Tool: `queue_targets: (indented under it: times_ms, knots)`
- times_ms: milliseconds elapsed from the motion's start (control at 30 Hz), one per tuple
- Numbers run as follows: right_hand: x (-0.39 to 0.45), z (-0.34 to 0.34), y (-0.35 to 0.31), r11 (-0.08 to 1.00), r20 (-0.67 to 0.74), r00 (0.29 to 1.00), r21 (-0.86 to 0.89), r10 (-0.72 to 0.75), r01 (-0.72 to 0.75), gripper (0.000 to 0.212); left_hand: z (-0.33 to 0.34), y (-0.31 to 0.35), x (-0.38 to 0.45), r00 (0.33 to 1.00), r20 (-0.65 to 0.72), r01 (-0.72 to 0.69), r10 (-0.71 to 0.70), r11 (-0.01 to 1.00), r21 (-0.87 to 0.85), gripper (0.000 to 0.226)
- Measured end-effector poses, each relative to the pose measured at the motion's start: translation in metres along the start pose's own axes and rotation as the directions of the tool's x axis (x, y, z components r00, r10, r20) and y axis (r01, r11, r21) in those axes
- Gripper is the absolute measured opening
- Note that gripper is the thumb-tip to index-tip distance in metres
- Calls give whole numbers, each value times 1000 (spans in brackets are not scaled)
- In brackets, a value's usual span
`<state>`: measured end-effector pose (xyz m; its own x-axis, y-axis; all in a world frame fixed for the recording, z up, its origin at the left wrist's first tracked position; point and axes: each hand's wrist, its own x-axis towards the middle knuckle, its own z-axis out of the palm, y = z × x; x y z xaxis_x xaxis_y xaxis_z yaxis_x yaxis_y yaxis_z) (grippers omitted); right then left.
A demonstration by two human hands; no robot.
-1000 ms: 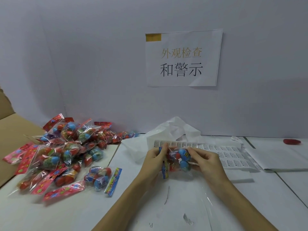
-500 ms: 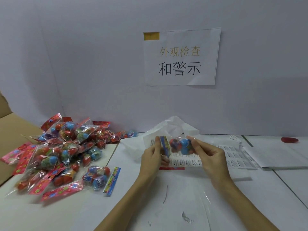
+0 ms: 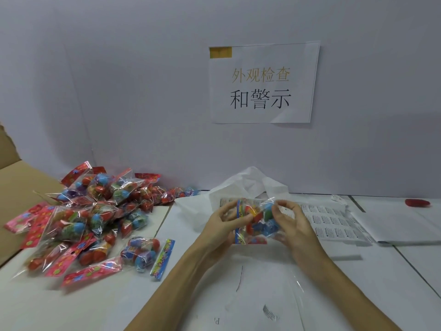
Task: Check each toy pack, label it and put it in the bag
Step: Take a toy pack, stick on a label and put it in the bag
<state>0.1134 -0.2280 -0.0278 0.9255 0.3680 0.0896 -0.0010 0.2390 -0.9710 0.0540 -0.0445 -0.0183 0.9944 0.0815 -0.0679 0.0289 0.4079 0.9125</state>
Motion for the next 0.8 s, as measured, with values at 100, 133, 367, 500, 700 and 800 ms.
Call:
queue_targets:
  times_ms: [100, 133, 367, 500, 700, 800]
  knots:
    - [1, -3, 0, 998, 22, 998, 8, 57, -57, 41, 3, -3, -1, 998, 61, -29, 25, 998, 59, 38]
    - [0, -3, -1, 998, 17, 998, 17, 66, -66, 39, 3, -4, -2, 998, 41, -45, 42, 996, 72, 35]
    - [0, -5, -3, 988, -2, 992, 91, 129, -128, 34, 5, -8, -1, 992, -73, -98, 105, 990, 101, 25]
    - [-4, 0, -3, 989, -20, 990, 47, 141, -140, 34, 8, -10, -2, 995, -79, -64, 66, 998, 22, 31]
    - [1, -7, -3, 978, -53, 988, 158, 146, -136, 41, 4, -8, 0, 977, -185, -76, 102, 987, 144, 37]
    - [0, -5, -5, 965, -23, 985, 207, 169, -161, 41, 3, -9, 1, 969, -224, -76, 108, 986, 146, 30]
